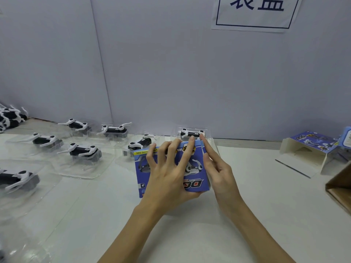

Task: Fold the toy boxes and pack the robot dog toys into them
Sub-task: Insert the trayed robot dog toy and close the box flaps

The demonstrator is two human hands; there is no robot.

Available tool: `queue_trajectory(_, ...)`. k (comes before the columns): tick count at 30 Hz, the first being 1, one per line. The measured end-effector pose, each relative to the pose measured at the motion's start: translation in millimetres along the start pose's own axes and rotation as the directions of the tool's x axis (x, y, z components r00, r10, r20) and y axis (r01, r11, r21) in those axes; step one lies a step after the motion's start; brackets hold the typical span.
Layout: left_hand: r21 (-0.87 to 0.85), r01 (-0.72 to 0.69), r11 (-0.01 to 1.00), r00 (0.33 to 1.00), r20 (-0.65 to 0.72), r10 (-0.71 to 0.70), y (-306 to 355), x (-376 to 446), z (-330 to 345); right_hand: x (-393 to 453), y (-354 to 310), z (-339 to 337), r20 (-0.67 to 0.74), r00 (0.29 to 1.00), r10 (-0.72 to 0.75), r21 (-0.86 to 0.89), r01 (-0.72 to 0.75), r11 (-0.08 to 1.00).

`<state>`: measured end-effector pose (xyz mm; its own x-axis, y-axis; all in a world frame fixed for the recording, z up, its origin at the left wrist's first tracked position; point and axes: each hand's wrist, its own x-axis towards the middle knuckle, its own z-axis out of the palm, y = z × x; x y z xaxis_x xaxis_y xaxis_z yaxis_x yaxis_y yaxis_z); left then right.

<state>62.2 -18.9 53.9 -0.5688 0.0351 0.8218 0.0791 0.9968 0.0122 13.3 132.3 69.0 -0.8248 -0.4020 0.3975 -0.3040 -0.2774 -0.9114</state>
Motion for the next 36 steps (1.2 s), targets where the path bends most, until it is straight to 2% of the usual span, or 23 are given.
queue_trajectory(8, -0.016, -0.001, 1.000, 1.000, -0.023, 0.001, -2, 1, -1, -2, 2, 8, 0.079, 0.996, -0.039, -0.084, 0.045, 0.995)
queue_trajectory(12, -0.068, 0.038, 0.997, 0.998, -0.039, -0.041, -3, 4, -7, -1, -6, -1, 0.124, 0.992, -0.009, 0.024, 0.006, 1.000)
queue_trajectory(15, -0.148, 0.096, 0.984, 0.994, -0.041, -0.103, -5, 6, -13, -2, -10, -2, 0.077, 0.995, -0.070, -0.033, 0.073, 0.997)
queue_trajectory(19, -0.157, 0.099, 0.983, 0.994, -0.039, -0.106, -1, 7, -14, -3, -6, 6, 0.018, 0.994, -0.110, -0.085, 0.111, 0.990)
queue_trajectory(25, -0.151, 0.109, 0.983, 0.991, -0.056, -0.118, -3, 6, -11, -4, -1, 8, 0.066, 0.992, -0.111, -0.151, 0.120, 0.981)
queue_trajectory(30, -0.147, 0.080, 0.986, 0.992, -0.084, -0.093, 0, 5, -5, -5, 4, 6, 0.059, 0.996, -0.064, -0.136, 0.071, 0.988)
queue_trajectory(36, -0.158, 0.062, 0.986, 0.991, -0.107, -0.079, 0, 5, -4, -4, 4, 7, 0.017, 0.997, -0.074, -0.085, 0.075, 0.994)
